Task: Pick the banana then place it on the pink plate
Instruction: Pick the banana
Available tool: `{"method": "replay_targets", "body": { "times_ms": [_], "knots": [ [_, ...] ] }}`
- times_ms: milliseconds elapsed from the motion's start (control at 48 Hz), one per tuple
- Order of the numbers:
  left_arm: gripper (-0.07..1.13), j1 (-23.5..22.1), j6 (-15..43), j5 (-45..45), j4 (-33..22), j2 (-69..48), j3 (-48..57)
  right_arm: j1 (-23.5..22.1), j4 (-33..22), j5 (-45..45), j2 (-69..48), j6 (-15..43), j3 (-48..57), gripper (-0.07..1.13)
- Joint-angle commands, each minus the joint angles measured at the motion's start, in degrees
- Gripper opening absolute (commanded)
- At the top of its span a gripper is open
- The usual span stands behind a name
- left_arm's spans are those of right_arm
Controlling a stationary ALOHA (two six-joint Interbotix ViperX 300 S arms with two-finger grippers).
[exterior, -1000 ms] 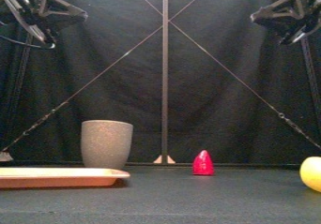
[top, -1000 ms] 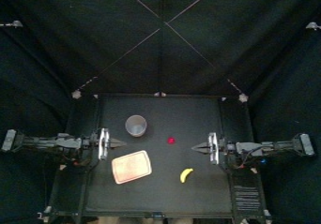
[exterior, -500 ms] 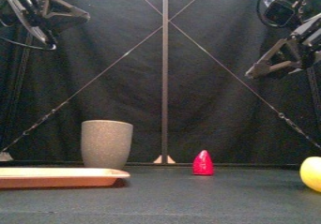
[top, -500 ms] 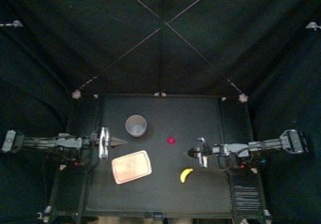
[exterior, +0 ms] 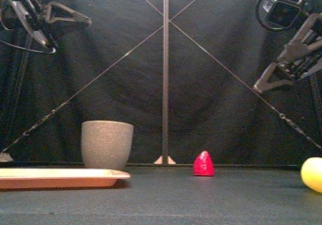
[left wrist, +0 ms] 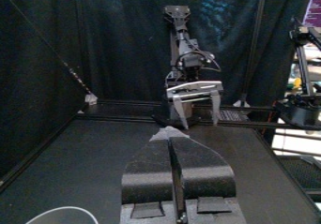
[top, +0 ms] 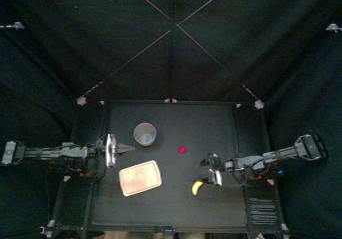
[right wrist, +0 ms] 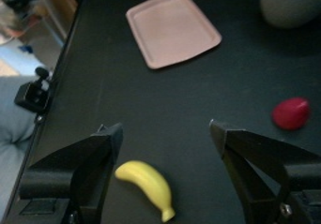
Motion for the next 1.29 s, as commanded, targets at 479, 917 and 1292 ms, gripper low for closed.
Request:
{"method": "replay_targets", "body": {
  "times_ms": [479, 917, 1292],
  "knots": [
    [-0.02, 1.1, 0.0, -0.5, -0.2, 0.3, -1.1, 3.0, -6.7, 20.0, 12.8, -0.6, -6.9, 1.06],
    [-0.02, 1.1, 0.0, -0.5, -0.2, 0.3, -0.3, 3.2, -11.2, 20.1, 27.7, -1.1, -13.8, 1.05],
    [-0.02, 1.1, -0.1, -0.6, -0.2, 0.4, 0.1, 3.5, -11.1, 20.1, 27.9, -0.8, -15.9, 0.56]
  ]
}}
